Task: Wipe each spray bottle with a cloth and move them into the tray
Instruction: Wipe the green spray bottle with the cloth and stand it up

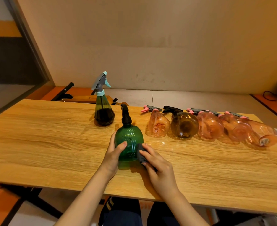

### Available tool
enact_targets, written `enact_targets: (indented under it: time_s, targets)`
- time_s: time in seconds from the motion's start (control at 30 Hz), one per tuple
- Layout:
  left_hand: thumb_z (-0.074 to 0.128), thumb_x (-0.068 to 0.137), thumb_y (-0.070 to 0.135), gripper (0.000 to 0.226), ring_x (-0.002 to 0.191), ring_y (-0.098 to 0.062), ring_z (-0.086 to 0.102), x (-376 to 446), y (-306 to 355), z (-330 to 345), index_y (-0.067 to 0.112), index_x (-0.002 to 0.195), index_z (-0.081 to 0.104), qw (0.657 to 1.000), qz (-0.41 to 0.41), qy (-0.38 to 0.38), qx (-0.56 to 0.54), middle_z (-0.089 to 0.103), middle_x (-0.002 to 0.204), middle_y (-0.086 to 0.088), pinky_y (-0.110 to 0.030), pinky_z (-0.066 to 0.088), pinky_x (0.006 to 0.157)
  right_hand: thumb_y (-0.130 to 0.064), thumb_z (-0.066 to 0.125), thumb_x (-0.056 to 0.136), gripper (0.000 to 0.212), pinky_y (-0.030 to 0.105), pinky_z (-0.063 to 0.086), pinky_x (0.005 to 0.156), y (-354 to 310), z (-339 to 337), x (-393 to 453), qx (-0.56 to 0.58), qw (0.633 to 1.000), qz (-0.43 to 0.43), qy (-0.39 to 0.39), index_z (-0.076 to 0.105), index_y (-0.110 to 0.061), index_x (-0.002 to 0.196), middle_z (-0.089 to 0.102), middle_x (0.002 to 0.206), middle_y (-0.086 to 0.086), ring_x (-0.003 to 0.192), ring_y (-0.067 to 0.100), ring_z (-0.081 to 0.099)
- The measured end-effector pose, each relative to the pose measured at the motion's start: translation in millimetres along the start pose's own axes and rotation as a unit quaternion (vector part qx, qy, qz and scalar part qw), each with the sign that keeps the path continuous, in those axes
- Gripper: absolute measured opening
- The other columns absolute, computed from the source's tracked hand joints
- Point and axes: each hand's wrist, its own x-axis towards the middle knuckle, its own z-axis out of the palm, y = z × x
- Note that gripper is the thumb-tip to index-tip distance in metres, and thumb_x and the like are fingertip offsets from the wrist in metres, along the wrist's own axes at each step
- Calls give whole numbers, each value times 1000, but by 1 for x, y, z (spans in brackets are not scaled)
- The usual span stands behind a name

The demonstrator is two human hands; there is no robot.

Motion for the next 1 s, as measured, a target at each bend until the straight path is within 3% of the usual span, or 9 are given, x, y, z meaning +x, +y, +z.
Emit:
enact_targets:
  time_s: [0.33,0.47,0.63,0.73,0.8,0.9,1.0]
  targets:
    - [70,51,43,73,88,-18,69,0,2,-3,23,119,52,999,-24,-3,-27,67,103,-6,-31,57,64,7,61,77,54,22,37,104,-1,-1,0,9,1000,-19,-4,55,-21,123,50,134,-6,128,8,44]
    - [85,41,53,100,91,-20,68,-1,5,-5,19,128,48,999,-47,-18,-16,67,106,-7,-31,57,66,3,61,78,49,18,38,101,0,-2,1,28,999,-4,16,57,-22,121,48,133,-16,124,7,48]
    - [90,20,64,121,98,-14,67,-1,6,-2,28,126,45,999,-38,-26,2,68,108,2,-28,57,69,-18,54,85,38,15,37,100,-1,-2,2,46,998,26,30,55,-26,122,43,132,-34,123,1,48]
    - [92,22,59,119,99,-15,67,-2,7,0,28,127,45,999,-30,-31,10,67,111,-1,-28,56,70,-20,55,85,37,16,38,101,0,-1,1,51,998,33,30,56,-25,122,45,131,-33,122,3,49]
    - [94,32,51,116,108,-21,64,-2,6,-1,29,133,42,999,-24,-34,18,60,123,-7,-31,56,74,-21,55,85,39,17,38,101,2,-1,1,50,997,40,33,55,-26,123,47,131,-32,121,5,50]
    - [83,49,32,95,115,-18,60,-2,3,-3,40,132,39,999,1,-39,16,51,135,-5,-31,55,80,-21,56,84,41,17,38,100,3,-1,0,49,996,54,52,55,-21,125,51,130,-23,121,5,51]
    - [92,44,39,103,116,-18,60,-3,3,-4,42,133,39,998,-4,-59,12,53,134,-3,-31,55,81,-19,56,84,40,17,37,101,1,0,0,22,998,34,51,56,-17,124,53,130,-11,121,6,50]
